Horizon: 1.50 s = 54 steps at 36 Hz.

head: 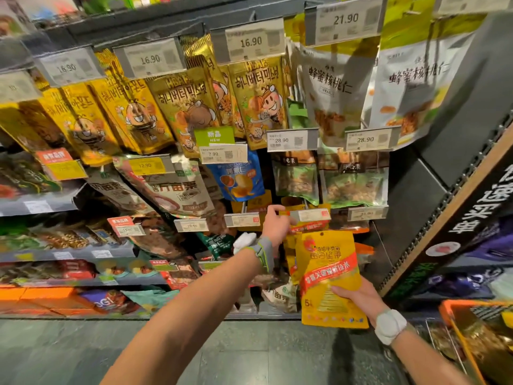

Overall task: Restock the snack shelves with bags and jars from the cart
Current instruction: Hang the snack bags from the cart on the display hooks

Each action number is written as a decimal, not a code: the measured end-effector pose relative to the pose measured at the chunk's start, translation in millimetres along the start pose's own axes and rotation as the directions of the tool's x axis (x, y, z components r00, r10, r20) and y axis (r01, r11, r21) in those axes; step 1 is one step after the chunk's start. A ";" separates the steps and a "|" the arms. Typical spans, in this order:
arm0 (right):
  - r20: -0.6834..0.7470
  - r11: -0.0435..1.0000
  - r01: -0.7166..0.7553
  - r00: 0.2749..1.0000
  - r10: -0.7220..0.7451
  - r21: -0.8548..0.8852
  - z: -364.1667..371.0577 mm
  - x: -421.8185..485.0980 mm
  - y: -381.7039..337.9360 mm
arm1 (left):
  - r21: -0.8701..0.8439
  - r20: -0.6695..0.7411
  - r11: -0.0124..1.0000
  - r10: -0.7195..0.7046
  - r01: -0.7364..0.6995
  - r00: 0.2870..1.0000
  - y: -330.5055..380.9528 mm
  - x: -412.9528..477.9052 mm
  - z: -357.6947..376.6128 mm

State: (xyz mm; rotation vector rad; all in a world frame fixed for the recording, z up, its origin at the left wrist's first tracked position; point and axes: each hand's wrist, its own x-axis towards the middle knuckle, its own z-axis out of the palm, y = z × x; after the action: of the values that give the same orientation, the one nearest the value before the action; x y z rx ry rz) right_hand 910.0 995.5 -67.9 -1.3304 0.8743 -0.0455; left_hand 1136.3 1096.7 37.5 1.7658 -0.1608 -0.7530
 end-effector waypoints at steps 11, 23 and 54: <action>0.059 0.990 0.105 0.993 -0.100 -0.088 24.4 22.4 -29.3 | -0.040 0.180 0.999 0.029 -0.022 0.983 17.1 3.5 -1.2; -0.018 0.994 0.109 0.994 -0.109 -0.014 36.6 38.0 -41.3 | 0.073 0.220 0.997 0.011 -0.028 0.975 24.7 1.7 -3.1; -0.112 0.865 -0.089 0.993 0.038 -0.495 50.2 103.1 36.7 | 0.652 0.221 0.758 -0.209 0.015 0.952 -113.9 -22.9 -18.7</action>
State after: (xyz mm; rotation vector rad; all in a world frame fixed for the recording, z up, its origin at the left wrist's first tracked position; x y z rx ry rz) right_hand 993.9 995.9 -154.3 -1.7940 1.0581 0.1820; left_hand 1098.9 1161.3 -53.4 2.3277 -0.5705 -1.1353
